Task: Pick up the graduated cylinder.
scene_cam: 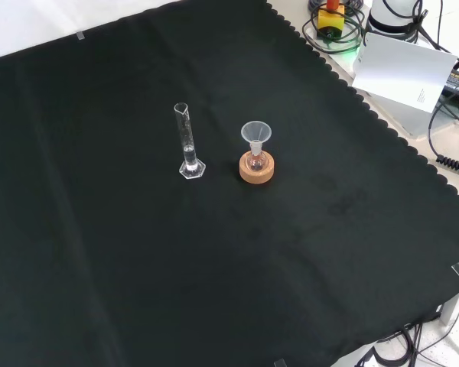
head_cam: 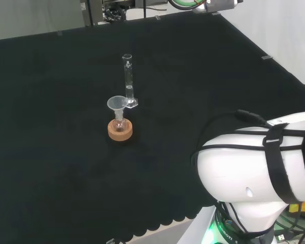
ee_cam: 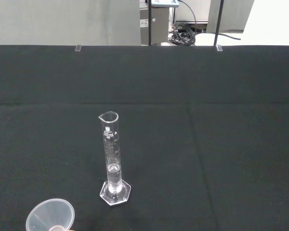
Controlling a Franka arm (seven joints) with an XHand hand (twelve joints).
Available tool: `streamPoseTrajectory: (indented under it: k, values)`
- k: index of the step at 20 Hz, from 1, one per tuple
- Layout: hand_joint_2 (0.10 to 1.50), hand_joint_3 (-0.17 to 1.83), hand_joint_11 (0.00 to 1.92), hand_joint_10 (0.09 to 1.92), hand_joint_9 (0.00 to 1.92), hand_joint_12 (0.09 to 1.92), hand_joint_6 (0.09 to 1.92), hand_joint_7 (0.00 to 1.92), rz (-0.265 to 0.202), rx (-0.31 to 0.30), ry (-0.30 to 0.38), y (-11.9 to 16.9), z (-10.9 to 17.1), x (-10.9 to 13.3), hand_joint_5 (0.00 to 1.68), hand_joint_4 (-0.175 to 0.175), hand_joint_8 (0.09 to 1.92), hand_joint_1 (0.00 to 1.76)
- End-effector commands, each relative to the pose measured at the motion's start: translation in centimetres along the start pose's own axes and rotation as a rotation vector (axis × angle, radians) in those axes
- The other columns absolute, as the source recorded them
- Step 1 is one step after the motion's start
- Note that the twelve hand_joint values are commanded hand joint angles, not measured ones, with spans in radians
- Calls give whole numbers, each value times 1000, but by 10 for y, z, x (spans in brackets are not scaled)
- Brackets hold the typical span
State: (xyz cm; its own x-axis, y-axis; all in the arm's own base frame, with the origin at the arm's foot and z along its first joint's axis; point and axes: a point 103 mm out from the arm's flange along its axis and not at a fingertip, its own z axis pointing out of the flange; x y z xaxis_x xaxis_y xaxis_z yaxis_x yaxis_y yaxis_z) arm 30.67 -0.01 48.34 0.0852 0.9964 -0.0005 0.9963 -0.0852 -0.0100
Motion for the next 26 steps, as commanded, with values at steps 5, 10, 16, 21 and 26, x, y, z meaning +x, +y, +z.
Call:
streamPoseTrajectory:
  k: [5,10,16,21,26]
  values:
    - [1201,388,130,645,246,1360,117,35,4,-16,1,2,0,-4,301,-3,531,0]
    - [1210,373,129,644,247,1362,102,37,16,-5,-4,6,2,-3,309,-3,530,0]
    - [1230,337,131,642,251,1358,87,48,59,8,21,24,18,-8,326,-3,529,0]
    - [1233,328,131,645,260,1359,87,58,72,-13,44,36,38,-23,331,-4,532,0]
    - [1222,309,141,650,294,1363,87,89,59,-12,56,56,68,-38,342,-7,541,23]
